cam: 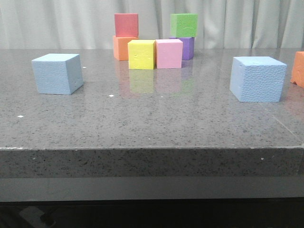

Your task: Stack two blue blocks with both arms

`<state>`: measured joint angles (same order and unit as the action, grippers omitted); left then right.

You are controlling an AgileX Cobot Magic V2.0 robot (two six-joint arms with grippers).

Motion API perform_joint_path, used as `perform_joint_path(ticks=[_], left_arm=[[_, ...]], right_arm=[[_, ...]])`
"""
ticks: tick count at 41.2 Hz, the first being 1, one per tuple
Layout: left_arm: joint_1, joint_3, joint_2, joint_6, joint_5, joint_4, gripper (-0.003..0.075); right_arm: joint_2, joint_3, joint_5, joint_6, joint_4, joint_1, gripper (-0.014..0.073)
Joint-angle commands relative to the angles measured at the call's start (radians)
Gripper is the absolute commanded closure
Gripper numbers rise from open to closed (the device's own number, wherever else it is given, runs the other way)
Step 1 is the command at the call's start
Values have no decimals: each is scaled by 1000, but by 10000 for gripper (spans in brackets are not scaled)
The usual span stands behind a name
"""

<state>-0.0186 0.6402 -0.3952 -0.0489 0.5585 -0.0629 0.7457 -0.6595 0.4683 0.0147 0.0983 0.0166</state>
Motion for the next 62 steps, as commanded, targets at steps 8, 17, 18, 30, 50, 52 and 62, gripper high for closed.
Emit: perform_joint_path(ticks=[8,17,18,30,50,52,62], left_arm=[[1,26,-15,-7,-81,-2,374],[1,26,-15,-7,-81,-2,405],[1,26,-15,-7,-81,-2,409],[1,26,-15,-7,-81,-2,409],[1,26,-15,-7,-81,-2,409],[1,26,-15,-7,-81,-2,409],[1,26,-15,-7,-81,-2,409]], right_arm=[[177,-250,154,22,114,23,43],[314,-406,230,126,114,167,43],[331,-425,236,127,112,192,43],[556,-642,382,-53,-39,306,43],[769,-766,409,-309,-216,303,-10],[779,-766,404,-321,-218,303,-9],[830,-766,387,-382,-250,299,-9]])
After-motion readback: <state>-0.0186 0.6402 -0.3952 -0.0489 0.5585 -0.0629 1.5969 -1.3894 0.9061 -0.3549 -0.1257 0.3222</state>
